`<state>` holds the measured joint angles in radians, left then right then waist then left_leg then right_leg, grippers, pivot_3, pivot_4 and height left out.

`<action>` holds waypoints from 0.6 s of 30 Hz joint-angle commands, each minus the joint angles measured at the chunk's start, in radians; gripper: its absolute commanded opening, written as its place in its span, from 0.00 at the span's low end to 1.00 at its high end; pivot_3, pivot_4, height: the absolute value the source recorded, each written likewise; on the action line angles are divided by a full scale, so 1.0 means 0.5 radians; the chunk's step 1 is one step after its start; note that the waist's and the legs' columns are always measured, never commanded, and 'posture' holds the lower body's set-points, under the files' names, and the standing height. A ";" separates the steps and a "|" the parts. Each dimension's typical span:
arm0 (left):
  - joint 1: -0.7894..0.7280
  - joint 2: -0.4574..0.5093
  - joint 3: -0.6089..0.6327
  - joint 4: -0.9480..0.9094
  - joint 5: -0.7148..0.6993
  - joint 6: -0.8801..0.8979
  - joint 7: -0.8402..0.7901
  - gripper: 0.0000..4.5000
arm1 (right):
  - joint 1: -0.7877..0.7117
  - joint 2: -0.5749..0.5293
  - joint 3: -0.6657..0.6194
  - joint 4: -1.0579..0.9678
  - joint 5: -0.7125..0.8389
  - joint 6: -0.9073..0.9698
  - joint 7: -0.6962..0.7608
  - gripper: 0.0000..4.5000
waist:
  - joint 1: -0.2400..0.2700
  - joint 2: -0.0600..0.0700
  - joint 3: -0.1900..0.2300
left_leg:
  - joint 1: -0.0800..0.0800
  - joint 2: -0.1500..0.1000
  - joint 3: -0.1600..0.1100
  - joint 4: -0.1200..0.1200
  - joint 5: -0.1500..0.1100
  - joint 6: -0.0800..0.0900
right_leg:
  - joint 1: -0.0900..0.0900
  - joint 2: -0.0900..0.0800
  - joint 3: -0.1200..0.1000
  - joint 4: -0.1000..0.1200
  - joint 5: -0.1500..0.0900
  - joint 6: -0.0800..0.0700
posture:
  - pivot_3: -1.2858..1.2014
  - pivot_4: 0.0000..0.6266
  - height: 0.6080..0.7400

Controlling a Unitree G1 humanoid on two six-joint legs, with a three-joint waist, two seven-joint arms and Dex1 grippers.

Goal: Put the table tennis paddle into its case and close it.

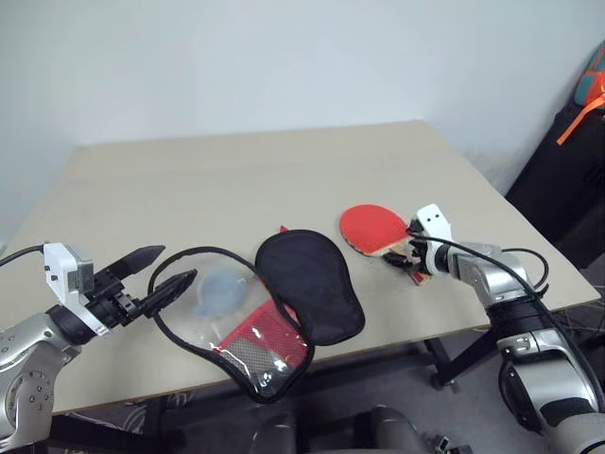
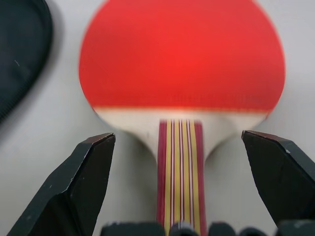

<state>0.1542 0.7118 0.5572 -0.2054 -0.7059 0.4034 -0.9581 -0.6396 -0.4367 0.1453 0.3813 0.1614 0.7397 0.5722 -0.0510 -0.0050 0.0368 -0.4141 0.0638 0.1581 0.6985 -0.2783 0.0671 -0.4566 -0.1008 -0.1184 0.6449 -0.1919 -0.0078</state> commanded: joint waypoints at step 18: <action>-0.003 -0.039 -0.036 -0.095 0.015 -0.044 0.088 1.00 | 0.013 0.105 -0.059 -0.029 -0.083 0.098 -0.173 0.29 | -0.005 -0.006 -0.005 | 0.003 0.002 0.001 -0.001 0.001 -0.002 | 0.002 0.001 0.000 0.000 0.000 0.000 | 0.52 0.00 0.74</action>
<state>0.1671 0.6904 0.5308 -0.2265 -0.7005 0.4022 -0.9219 -0.6328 -0.3789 0.1218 0.3854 0.1350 0.7862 0.4937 -0.0535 -0.0081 0.0345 -0.4125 0.0647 0.1582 0.6982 -0.2780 0.0663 -0.4555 -0.1003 -0.1185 0.6449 -0.1918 -0.0080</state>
